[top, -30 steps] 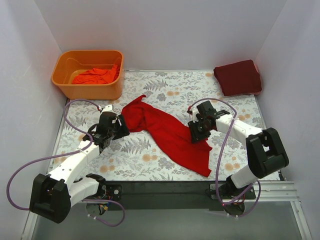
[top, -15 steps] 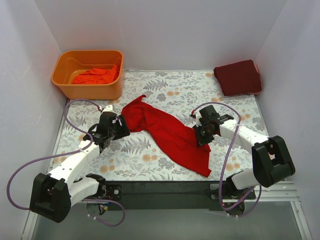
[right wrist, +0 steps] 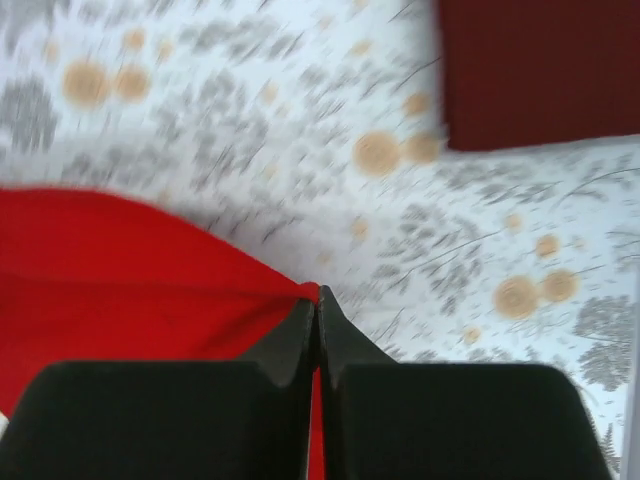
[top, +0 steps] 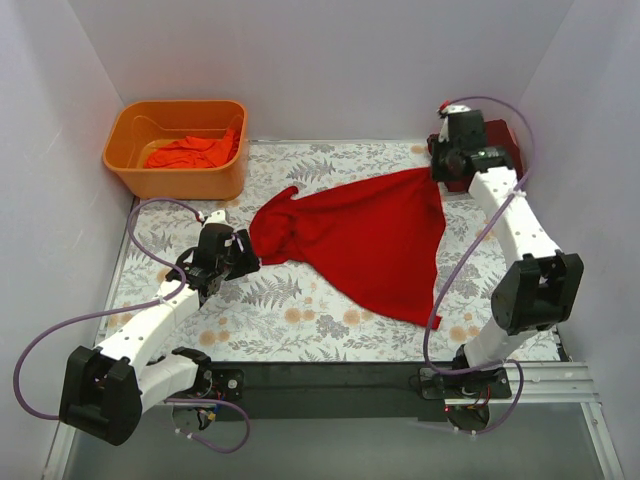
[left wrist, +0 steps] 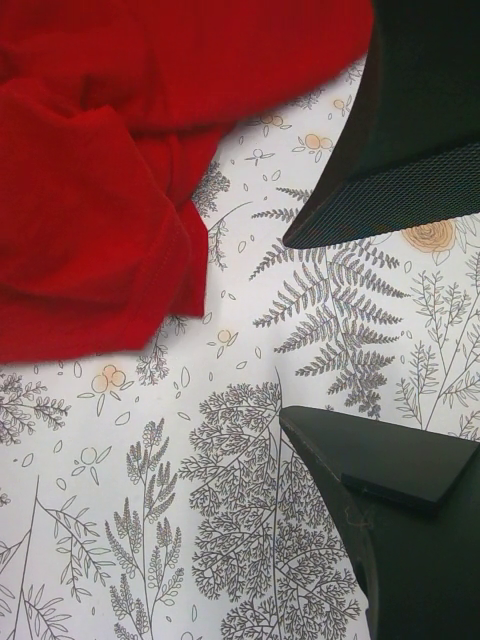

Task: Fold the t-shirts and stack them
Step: Flatten the tshirt out

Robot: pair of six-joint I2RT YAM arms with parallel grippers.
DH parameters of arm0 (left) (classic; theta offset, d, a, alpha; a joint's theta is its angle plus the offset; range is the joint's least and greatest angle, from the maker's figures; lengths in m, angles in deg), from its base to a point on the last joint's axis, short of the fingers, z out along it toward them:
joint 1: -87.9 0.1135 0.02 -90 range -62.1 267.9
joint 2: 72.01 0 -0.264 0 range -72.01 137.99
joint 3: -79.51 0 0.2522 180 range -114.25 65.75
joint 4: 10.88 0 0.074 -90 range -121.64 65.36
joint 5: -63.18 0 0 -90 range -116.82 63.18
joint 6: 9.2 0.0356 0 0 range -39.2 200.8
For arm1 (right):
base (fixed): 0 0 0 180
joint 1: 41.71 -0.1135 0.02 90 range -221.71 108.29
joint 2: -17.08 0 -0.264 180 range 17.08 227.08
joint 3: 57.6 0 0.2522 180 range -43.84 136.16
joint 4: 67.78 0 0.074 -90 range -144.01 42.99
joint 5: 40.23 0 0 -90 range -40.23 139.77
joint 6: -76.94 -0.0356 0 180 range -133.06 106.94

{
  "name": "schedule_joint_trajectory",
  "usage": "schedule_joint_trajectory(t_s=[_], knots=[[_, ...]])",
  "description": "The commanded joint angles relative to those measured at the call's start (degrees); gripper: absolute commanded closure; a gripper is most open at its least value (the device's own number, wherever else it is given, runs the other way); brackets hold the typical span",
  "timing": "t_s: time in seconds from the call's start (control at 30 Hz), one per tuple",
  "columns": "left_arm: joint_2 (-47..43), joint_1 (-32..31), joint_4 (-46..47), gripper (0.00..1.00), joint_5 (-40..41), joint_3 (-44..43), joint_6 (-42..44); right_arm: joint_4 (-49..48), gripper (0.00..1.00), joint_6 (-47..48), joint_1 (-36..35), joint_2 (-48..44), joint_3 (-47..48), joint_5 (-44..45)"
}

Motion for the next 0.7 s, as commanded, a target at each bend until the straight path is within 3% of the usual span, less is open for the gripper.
schedule_joint_trajectory(t_s=[0.0, 0.07, 0.1, 0.23, 0.37, 0.57, 0.67], knots=[[-0.3, -0.1, 0.4, 0.37, -0.2, 0.4, 0.5, -1.9, 0.98, -2.9, 6.2, 5.7, 10.0, 4.9], [-0.2, -0.2, 0.4, 0.37, -0.2, 0.4, 0.4, -2.5, 0.85, -3.2, 7.9, 9.1, 12.8, 4.7], [-0.2, -0.2, 0.5, 0.37, -0.2, 0.4, 0.4, -2.5, 0.71, -3.1, 8.2, 10.1, 14.7, 4.1], [0.3, -0.2, 0.6, 0.37, -0.5, 0.4, 0.4, -2.0, 0.47, -2.3, 7.9, 8.4, 10.1, -0.6], [3.0, -0.1, 0.5, 0.37, -1.8, -0.2, 0.3, -2.5, 0.43, -0.6, 4.5, 2.0, -1.9, -7.8], [10.6, -0.1, 1.4, 0.37, -6.0, -4.5, -0.8, -8.4, 0.43, -1.6, -7.8, -7.1, -20.8, -16.1], [16.2, -0.3, 1.4, 0.45, -6.8, -7.8, -1.1, -13.9, 0.44, -2.9, -12.0, -8.4, -25.7, -20.5]])
